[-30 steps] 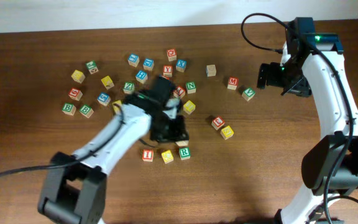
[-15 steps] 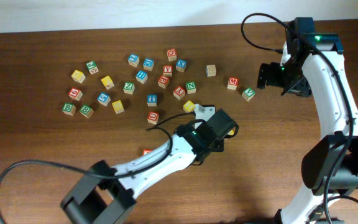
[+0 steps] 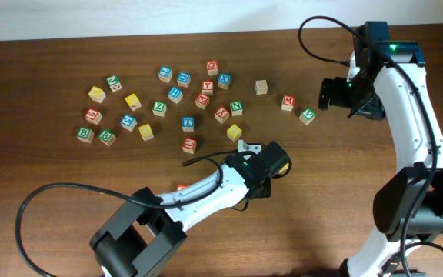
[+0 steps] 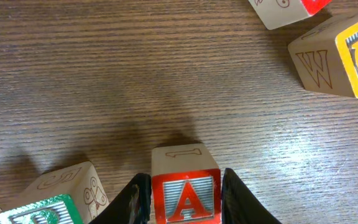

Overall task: Spell out ICRA
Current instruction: 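Carry the A block to the right of R and lower it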

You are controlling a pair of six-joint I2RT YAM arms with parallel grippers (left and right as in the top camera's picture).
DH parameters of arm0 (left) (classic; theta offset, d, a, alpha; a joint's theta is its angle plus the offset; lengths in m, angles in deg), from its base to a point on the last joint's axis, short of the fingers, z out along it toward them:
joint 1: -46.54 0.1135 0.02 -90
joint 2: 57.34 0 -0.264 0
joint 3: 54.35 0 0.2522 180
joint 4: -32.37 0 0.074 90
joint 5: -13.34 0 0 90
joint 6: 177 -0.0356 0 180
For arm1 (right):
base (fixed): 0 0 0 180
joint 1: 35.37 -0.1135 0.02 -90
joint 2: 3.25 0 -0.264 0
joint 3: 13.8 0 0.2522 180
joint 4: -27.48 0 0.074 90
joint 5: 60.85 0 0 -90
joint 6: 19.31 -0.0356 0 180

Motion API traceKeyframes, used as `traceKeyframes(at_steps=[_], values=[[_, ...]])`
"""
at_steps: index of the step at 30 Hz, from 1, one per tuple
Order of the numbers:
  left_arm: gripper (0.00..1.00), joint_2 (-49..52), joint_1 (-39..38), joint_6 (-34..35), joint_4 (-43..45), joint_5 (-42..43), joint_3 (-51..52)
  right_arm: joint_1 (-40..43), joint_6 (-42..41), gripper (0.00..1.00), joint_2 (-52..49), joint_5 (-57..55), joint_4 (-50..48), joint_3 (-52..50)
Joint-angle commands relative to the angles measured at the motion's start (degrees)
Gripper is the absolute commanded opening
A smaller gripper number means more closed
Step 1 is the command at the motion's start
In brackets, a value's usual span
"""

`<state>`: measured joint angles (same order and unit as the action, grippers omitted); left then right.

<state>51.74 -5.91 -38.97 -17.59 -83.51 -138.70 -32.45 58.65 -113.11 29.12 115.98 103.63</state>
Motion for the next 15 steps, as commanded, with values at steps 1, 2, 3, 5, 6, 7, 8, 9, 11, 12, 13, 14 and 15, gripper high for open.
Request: traceKeyframes(at_steps=[1,2,3,5,6,7,8,9,11,12,13,14,15], values=[[0.30,0.00,-0.07,0.37,-0.07,0.00,0.17,0.11,-0.48,0.98,-0.15,-0.68,-0.02,-0.20],[0.30,0.00,-0.07,0.37,-0.02,-0.02,0.17,0.11,-0.48,0.98,-0.15,-0.68,-0.02,-0.20],[0.30,-0.02,-0.07,0.37,-0.02,-0.02,0.15,0.11,-0.48,0.98,-0.15,-0.68,-0.02,-0.20],[0.32,-0.07,0.11,0.37,-0.02,-0.04,0.13,0.11,-0.48,0.98,-0.15,-0.68,-0.02,-0.20],[0.36,-0.13,0.15,0.37,-0.04,-0.04,0.11,0.11,-0.48,0.98,-0.15,-0.68,-0.02,-0.20],[0.41,-0.13,0.15,0.37,-0.07,-0.02,-0.09,0.11,-0.48,0.98,-0.15,-0.68,-0.02,-0.20],[0.42,-0.13,0.15,0.35,-0.09,0.00,-0.28,0.11,-0.46,0.98,-0.15,-0.68,-0.02,-0.20],[0.43,-0.13,0.15,0.35,-0.11,0.02,-0.76,0.11,-0.48,0.98,-0.15,-0.68,-0.02,-0.20],[0.46,-0.33,0.15,0.33,-1.18,0.68,-2.16,0.11,-0.48,0.98,-0.15,-0.68,-0.04,-0.20],[0.47,-0.96,0.15,0.33,-2.56,1.11,-3.37,0.11,-0.48,0.98,-0.15,-0.68,-0.04,-0.20],[0.48,-1.60,0.15,0.33,-3.54,1.22,-4.04,0.11,-0.48,0.98,-0.15,-0.68,-0.02,-0.20],[0.48,-2.80,0.15,0.33,-4.39,1.20,-4.79,0.11,-0.48,0.98,-0.15,-0.68,-0.02,-0.20],[0.48,-4.44,0.15,0.33,-5.05,1.05,-5.40,0.11,-0.48,0.98,-0.15,-0.68,-0.02,-0.20]])
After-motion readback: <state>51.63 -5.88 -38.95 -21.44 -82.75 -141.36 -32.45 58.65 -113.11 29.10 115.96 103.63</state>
